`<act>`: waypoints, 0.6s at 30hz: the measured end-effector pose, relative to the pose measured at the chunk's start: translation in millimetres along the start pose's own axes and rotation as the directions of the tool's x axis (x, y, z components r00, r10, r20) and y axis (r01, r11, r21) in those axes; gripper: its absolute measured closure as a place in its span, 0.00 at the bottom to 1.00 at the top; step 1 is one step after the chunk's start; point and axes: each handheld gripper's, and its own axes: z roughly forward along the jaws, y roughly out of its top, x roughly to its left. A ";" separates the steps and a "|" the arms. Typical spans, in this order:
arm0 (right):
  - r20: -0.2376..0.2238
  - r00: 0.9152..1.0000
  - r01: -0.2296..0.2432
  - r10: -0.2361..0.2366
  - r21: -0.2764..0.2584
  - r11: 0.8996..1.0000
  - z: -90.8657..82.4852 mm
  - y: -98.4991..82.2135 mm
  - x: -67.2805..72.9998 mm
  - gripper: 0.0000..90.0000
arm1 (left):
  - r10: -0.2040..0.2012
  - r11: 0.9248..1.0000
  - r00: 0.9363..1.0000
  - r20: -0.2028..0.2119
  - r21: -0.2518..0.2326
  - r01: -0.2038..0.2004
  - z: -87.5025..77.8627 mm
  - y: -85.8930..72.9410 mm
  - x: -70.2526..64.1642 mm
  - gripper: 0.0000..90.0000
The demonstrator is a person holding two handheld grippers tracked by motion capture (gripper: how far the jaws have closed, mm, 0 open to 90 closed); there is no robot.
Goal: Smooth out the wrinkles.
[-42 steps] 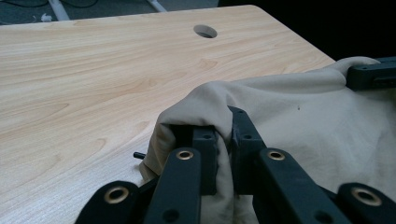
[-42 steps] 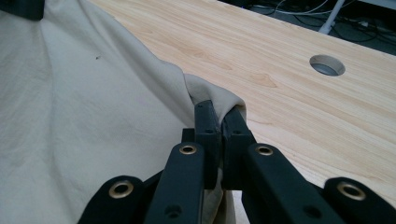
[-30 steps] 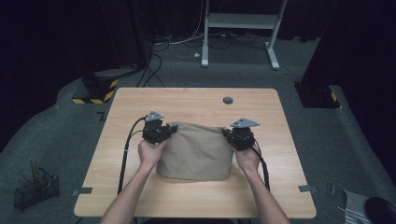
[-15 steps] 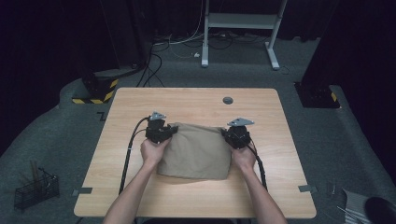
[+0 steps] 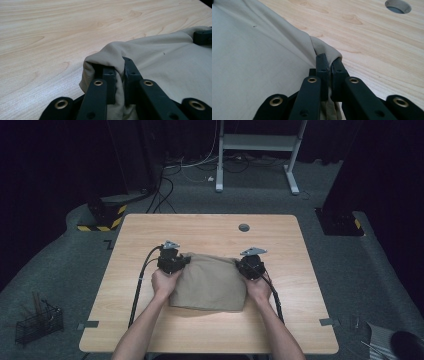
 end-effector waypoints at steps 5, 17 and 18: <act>-0.014 1.000 0.011 -0.011 0.027 1.000 2.0 -3.5 2.8 0.97 | 0.036 0.999 0.999 -0.004 0.029 -0.036 -3.2 -5.0 -4.2 0.93; -0.035 0.997 0.063 -0.064 -0.012 0.998 -34.8 -13.7 17.3 0.97 | 0.029 1.000 0.997 0.074 -0.010 -0.029 -44.1 -16.8 -23.9 0.93; -0.036 0.998 0.058 -0.059 -0.022 0.998 -36.9 -11.0 15.3 0.97 | 0.035 0.999 0.998 0.061 -0.015 -0.034 -42.6 -13.6 -23.3 0.93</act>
